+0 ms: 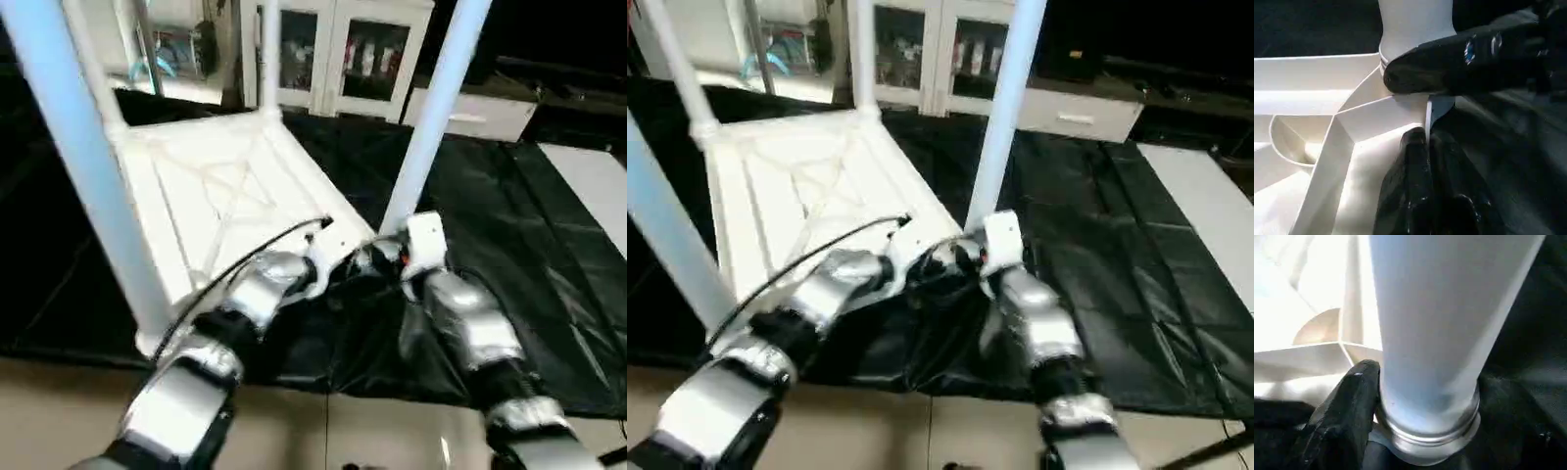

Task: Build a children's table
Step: Rotate leg to tighten

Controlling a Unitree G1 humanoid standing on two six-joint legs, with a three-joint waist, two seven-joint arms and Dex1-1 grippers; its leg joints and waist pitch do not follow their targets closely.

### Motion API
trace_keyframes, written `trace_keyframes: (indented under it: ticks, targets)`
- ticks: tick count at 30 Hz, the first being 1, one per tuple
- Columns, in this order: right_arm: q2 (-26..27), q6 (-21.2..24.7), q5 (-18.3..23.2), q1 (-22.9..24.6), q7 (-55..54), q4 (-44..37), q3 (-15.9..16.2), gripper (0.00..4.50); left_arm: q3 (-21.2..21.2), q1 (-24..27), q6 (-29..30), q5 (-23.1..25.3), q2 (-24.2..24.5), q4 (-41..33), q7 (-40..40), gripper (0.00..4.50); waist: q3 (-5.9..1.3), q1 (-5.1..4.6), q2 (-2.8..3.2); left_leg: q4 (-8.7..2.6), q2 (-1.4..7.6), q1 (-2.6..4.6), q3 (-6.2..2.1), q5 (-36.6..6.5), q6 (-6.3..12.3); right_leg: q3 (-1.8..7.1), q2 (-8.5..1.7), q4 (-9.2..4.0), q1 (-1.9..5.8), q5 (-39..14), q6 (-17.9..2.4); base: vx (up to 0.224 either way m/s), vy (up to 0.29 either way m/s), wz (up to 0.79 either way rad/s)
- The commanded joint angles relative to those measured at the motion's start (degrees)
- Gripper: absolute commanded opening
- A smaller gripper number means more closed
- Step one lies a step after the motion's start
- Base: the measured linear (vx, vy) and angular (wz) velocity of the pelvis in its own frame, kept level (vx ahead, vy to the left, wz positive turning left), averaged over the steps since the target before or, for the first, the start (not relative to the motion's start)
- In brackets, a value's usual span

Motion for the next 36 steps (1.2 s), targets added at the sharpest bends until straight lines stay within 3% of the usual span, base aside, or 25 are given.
trace_keyframes:
  ticks: [1, 2, 4, 6, 8, 9, 10, 11, 13, 14, 15, 16, 18, 20, 21, 24, 29, 33, 36]
  targets:
    - [3.2, -2.0, -1.3, -0.5, -0.7, 1.9, 2.6, 2.71, 1.5, -2.3, -1.8, 1.8, -0.3, 1.9, 8.4, 0.0, -3.49, 0.28, 0.21, -5.11, -0.03, 0.13, 0.35, -20.4, 0.38, 0.54, -1.03, -4.13, 3.24, -24.9, -7.6, 0.0, 0.0, 0.0]
    - [4.4, -3.6, -0.4, -1.0, 0.6, 2.2, 2.4, 2.7, 1.3, -2.7, -2.8, 2.2, -0.1, 2.5, 9.4, 0.0, -3.44, 0.28, -0.07, -5.07, -0.03, 0.03, 0.58, -20.0, 1.13, 0.62, -1.06, -4.01, 3.13, -24.2, -8.0, 0.0, 0.0, 0.0]
    - [5.0, -5.1, 1.6, -0.8, 4.7, 0.3, 2.2, 2.7, 1.1, -2.5, -3.8, 2.3, 0.6, 2.4, 8.5, 0.0, -3.45, 0.35, 0.02, -5.12, 0.04, -0.16, 0.55, -19.2, 1.44, 0.67, -1.13, -3.9, 3.39, -23.7, -8.2, 0.0, 0.0, 0.0]
    - [4.3, -7.1, 1.8, -0.3, 7.8, -2.9, 2.3, 3.25, 0.8, -2.4, -5.6, 2.6, 1.6, 3.2, 6.6, 0.0, -3.64, 0.62, 0.02, -4.99, 0.22, -0.14, 0.84, -16.1, 2.3, 0.98, -1.05, -3.25, 3.42, -18.7, -9.9, 0.0, 0.0, 0.0]
    - [2.6, -7.6, 1.6, 0.1, 9.0, -5.7, 2.5, 3.38, 0.4, -1.9, -7.2, 2.4, 2.6, 3.3, 3.0, 0.0, -3.75, 0.9, -0.14, -4.85, 0.22, -0.13, 1.05, -14.6, 2.96, 1.09, -1.01, -2.94, 3.56, -16.8, -10.7, 0.0, 0.0, 0.0]
    - [1.4, -7.0, 2.3, 0.5, 10.2, -7.7, 2.2, 3.38, -0.1, -1.2, -8.2, 2.4, 3.6, 2.6, 0.5, 0.0, -3.83, 0.84, -0.14, -4.91, 0.31, -0.6, 0.87, -13.8, 3.8, 1.1, -1.11, -2.51, 4.01, -15.3, -10.5, 0.0, 0.0, 0.0]
    - [0.2, -6.6, 2.8, 0.8, 11.1, -9.1, 1.9, 3.66, -0.4, -0.6, -9.2, 2.3, 4.4, 2.0, -1.8, 0.0, -3.78, 0.61, -0.18, -5.08, 0.35, -0.99, 0.71, -13.0, 3.88, 1.08, -1.13, -2.4, 4.3, -15.4, -10.1, 0.0, 0.0, 0.0]
    - [-1.7, -6.2, 3.2, 1.3, 13.1, -10.9, 1.9, 3.79, -0.6, 0.4, -9.4, 2.1, 5.5, 1.1, -4.4, 0.0, -3.88, 0.48, 0.18, -5.03, 0.34, -0.89, 0.68, -12.3, 3.6, 1.0, -1.11, -2.38, 4.26, -15.5, -10.0, 0.0, 0.0, 0.0]
    - [-4.4, -5.6, 2.8, 2.2, 15.8, -13.1, 2.5, 3.84, -1.0, 1.7, -10.1, 1.6, 6.8, -0.6, -8.4, 0.0, -3.95, 0.62, -0.15, -4.6, 0.44, -0.1, 1.11, -11.5, 4.0, 1.23, -1.03, -2.23, 3.58, -12.7, -12.0, 0.028, -0.011, 0.02]
    - [-4.7, -5.4, 2.8, 2.2, 16.2, -13.3, 2.6, 3.88, -1.1, 1.9, -10.0, 1.6, 6.9, -0.8, -8.8, 0.0, -4.02, 0.87, -0.09, -4.49, 0.5, -0.08, 1.08, -10.5, 4.19, 1.27, -1.1, -1.9, 3.71, -11.4, -12.8, 0.055, -0.021, 0.03]
    - [-8.8, -3.8, 2.1, 3.3, 21.2, -15.5, 4.3, 3.96, -2.3, 3.5, -9.4, 1.1, 8.9, -3.5, -14.8, 0.0, -3.89, 1.57, -0.06, -4.34, 0.57, -0.05, 1.24, -7.9, 5.25, 1.42, -0.91, -1.25, 3.78, -7.5, -14.5, 0.052, -0.009, 0.01]
    - [-11.0, -3.8, 1.4, 3.8, 23.9, -16.3, 5.5, 4.09, -3.3, 4.5, -9.1, 0.6, 10.2, -5.4, -19.1, 0.0, -3.86, 1.9, -0.27, -4.26, 0.69, 0.11, 1.4, -7.3, 5.53, 1.49, -1.0, -1.11, 3.79, -6.5, -14.9, 0.053, 0.002, 0.01]
    - [-14.2, -3.5, 0.9, 4.8, 29.2, -17.6, 7.2, 4.25, -4.7, 6.2, -10.1, -0.8, 12.3, -8.5, -25.8, 0.0, -3.7, 2.42, 0.02, -4.24, 0.62, 0.3, 1.63, -7.2, 6.14, 1.64, -0.96, -0.82, 3.66, -5.4, -16.1, 0.027, 0.001, 0.0]
    - [-17.0, -3.0, 1.3, 6.0, 34.8, -19.5, 8.3, 4.4, -5.7, 7.9, -10.9, -3.1, 14.4, -11.7, -32.3, 0.0, -3.61, 2.77, -0.02, -4.48, 0.7, 0.32, 1.7, -9.3, 5.92, 1.73, -1.1, -0.97, 3.78, -7.5, -15.6, 0.0, 0.0, 0.0]
    - [-19.2, -3.2, 1.8, 7.0, 39.5, -20.5, 9.6, 4.46, -6.6, 8.7, -11.4, -3.6, 15.8, -13.4, -35.3, 0.0, -3.69, 3.09, 0.04, -4.53, 0.96, 0.74, 1.72, -10.4, 5.17, 1.81, -1.14, -0.89, 3.64, -7.7, -15.6, 0.0, 0.0, 0.0]
    - [-23.4, -2.6, 3.6, 9.1, 48.3, -23.2, 12.5, 4.46, -7.5, 9.8, -13.4, -4.7, 17.3, -15.7, -39.4, 0.0, -3.47, 3.38, 0.1, -4.64, 1.06, 0.89, 1.85, -10.8, 5.27, 1.86, -0.98, -0.81, 3.58, -6.6, -16.0, 0.0, 0.0, 0.0]
    - [-26.9, 2.7, 9.0, 11.4, 57.0, -28.0, 14.0, 4.46, -9.4, 11.3, -8.4, -6.2, 19.0, -22.2, -48.2, 0.0, -3.12, 4.14, -0.17, -5.19, 1.28, 1.07, 1.64, -16.3, 2.83, 2.02, -1.29, -1.73, 3.48, -16.3, -13.1, 0.0, 0.0, 0.0]
    - [-27.7, 4.5, 9.5, 11.4, 60.8, -28.0, 14.5, 4.46, -10.6, 11.6, -7.1, -6.8, 20.1, -25.1, -51.2, 0.0, -3.24, 4.48, 0.14, -5.08, 1.28, 1.2, 1.74, -14.8, 2.16, 2.12, -1.24, -1.48, 3.28, -14.2, -13.5, 0.0, 0.0, 0.0]
    - [-28.2, 3.7, 8.3, 11.2, 61.5, -27.3, 15.3, 4.46, -10.5, 11.4, -7.7, -6.5, 20.3, -24.8, -50.9, 0.0, -3.3, 4.4, -0.13, -5.06, 1.15, 0.85, 1.67, -13.9, 1.64, 2.01, -1.18, -1.43, 3.47, -14.3, -12.8, 0.0, 0.0, 0.0]
